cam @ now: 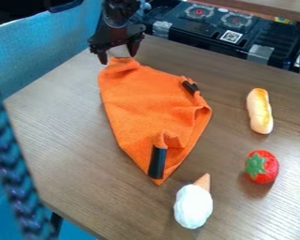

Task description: Fold the cloth from top left to bottom right

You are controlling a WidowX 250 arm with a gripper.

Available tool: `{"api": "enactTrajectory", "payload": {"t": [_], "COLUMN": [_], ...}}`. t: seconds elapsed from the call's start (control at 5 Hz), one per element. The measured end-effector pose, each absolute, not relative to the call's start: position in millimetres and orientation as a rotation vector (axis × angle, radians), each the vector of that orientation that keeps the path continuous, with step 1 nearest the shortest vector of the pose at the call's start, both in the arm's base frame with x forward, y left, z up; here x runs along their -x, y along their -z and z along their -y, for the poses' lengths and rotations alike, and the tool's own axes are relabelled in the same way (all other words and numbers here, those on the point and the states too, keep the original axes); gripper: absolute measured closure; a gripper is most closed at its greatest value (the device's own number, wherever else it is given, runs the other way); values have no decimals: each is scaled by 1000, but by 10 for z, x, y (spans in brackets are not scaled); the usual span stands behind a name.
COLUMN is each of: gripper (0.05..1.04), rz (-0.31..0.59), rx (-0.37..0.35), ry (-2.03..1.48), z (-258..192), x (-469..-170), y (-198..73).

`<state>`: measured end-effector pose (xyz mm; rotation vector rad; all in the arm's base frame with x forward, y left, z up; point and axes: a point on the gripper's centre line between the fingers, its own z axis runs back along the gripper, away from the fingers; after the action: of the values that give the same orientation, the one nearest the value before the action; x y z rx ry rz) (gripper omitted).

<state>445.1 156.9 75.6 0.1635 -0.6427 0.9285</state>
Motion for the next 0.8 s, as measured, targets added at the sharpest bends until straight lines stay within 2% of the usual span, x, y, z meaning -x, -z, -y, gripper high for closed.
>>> {"api": "enactTrajectory", "payload": {"t": [0.2,0.6,0.8], "gripper": [130,713,929], "rz": [636,640,624], "rx": [-181,-199,-188], "ry": [-926,-925,-915], "z": [-1572,-1590,-1558], "x": [-4448,-4414,-4385], "y": [-702,-640,-579]}}
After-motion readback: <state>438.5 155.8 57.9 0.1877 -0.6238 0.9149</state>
